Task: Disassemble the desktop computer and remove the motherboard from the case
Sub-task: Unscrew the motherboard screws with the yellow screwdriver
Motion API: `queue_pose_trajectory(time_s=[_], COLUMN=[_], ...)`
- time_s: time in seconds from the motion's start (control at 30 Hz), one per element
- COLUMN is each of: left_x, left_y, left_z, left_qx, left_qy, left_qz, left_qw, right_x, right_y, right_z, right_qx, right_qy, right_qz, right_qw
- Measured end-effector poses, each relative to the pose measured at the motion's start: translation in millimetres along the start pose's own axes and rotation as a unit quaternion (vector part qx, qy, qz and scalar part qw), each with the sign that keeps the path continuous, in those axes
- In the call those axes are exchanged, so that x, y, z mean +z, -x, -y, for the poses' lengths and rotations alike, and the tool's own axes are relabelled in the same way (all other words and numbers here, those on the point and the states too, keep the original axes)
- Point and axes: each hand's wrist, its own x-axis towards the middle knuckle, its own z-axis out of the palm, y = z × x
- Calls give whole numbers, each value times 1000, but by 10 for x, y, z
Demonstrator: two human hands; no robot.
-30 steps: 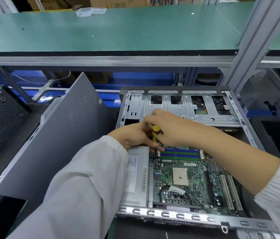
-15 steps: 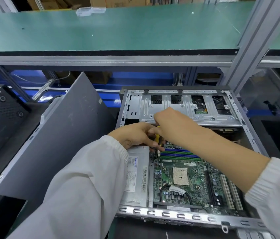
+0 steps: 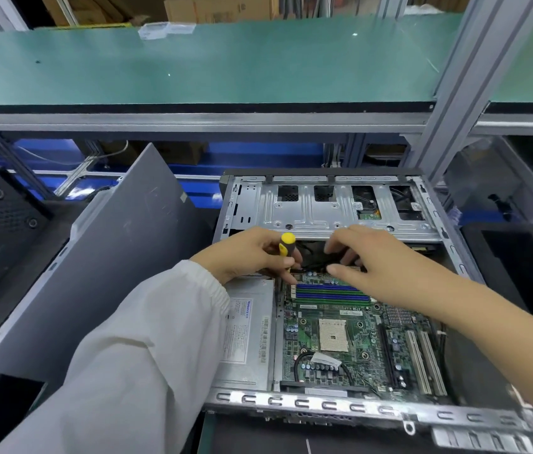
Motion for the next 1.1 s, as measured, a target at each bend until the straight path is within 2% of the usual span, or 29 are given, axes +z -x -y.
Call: queue_pose_trajectory(time_s=[0.1, 0.23, 0.3, 0.4, 0.5, 0.67, 1.0, 1.1], left_x=[-61, -124, -127, -99, -22, 34, 53, 87], left_y=[115, 315, 414, 513, 579, 701, 931, 972], left_z=[-160, -353, -421, -455, -430, -322, -189, -209], left_qx=[28, 60, 81, 103, 112, 131, 143, 147], left_qy=[-42, 19, 30, 26, 33, 56, 81, 81], left_qz=[-13, -47, -66, -119, -168, -224, -260, -268], left_qw=[999, 997, 994, 987, 979, 964, 952, 949], right_x=[17, 87, 182, 461, 826, 1202, 1429, 1417], right_y=[137, 178, 112, -139, -445, -776, -865, -833], right_z=[-144, -243, -215, -108, 29, 37, -62, -67], right_qx=[37, 96, 104, 63, 31, 48, -18, -32], right_qy=[-18, -78, -96, -3, 19, 130, 272, 244], right_qz=[28, 35, 68, 102, 112, 113, 101, 103], right_qw=[999, 992, 988, 993, 993, 984, 957, 964])
